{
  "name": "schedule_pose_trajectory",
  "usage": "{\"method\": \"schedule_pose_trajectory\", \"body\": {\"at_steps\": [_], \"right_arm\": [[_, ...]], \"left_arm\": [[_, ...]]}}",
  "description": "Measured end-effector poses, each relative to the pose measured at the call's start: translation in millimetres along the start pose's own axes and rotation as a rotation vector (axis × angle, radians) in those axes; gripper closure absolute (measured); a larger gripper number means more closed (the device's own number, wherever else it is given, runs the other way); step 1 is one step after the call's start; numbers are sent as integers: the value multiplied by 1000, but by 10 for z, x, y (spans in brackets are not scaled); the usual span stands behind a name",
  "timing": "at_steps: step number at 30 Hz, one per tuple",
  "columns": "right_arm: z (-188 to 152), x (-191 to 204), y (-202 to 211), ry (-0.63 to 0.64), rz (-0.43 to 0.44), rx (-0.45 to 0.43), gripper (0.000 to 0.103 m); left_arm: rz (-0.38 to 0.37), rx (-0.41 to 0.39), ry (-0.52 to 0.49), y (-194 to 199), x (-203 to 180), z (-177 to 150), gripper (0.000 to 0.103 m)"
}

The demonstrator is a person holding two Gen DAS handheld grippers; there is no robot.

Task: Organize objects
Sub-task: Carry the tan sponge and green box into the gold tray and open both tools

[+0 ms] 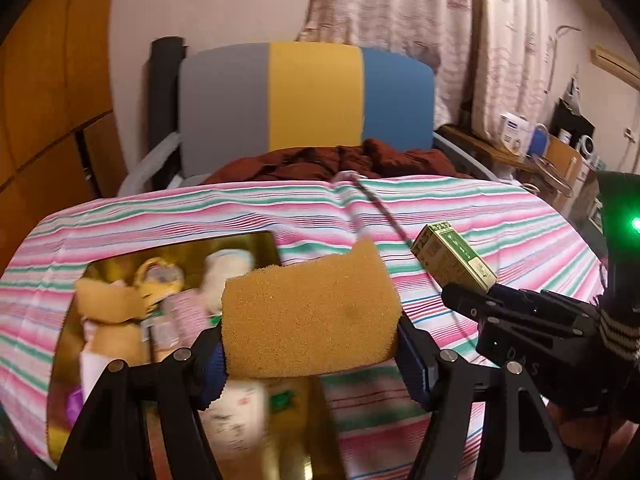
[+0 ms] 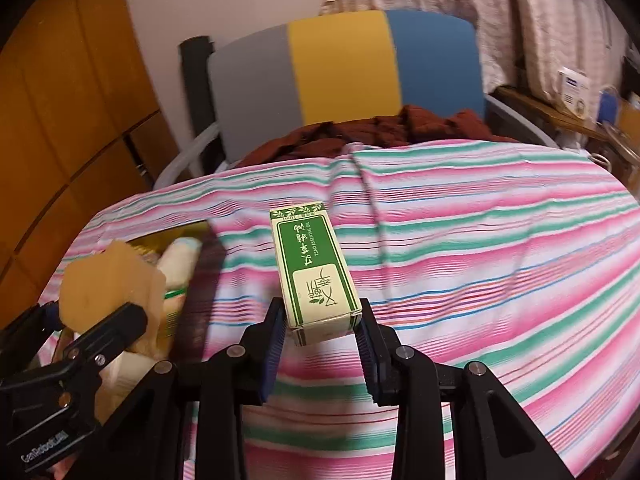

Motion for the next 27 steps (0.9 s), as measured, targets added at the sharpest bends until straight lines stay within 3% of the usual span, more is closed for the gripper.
{"method": "schedule_pose_trajectory", "body": {"at_steps": [18,27], "right_arm": [[-90,1026,-293,145,135,67,68],[-124,1317,-439,187,182,106,68]], "left_arm": [[118,33,125,-19,936,-231,32],[174,110,231,-188,1534,-539,32]]}}
Point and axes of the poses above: each gripper's, at about its wrist camera, not at the fingertips, and y roughly against the way its jaws point, x to its left, z to its top, the point moved 6 cm from there along -y, roughly the way its jaws point, and after that the axes turned 15 degrees about z, right-handed, at the moved point
